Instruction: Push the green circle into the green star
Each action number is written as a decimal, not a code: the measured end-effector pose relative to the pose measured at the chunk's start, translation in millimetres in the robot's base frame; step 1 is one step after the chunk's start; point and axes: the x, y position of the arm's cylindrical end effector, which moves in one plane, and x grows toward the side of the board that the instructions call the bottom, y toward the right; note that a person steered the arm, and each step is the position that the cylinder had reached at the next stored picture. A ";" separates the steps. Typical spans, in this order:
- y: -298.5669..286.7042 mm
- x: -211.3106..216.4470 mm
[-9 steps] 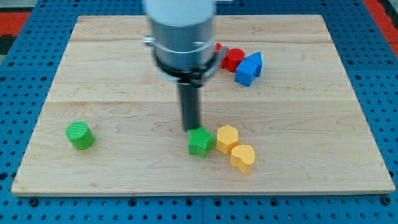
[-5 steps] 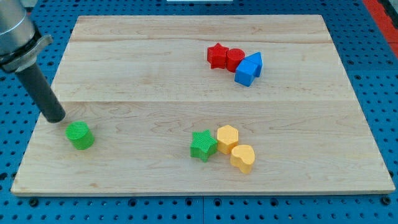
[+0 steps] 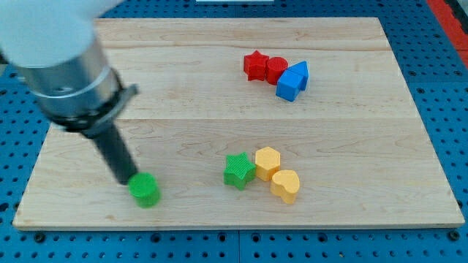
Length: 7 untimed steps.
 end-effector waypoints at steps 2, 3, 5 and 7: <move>-32.3 43.8; 39.4 31.4; 142.6 29.5; 166.1 68.7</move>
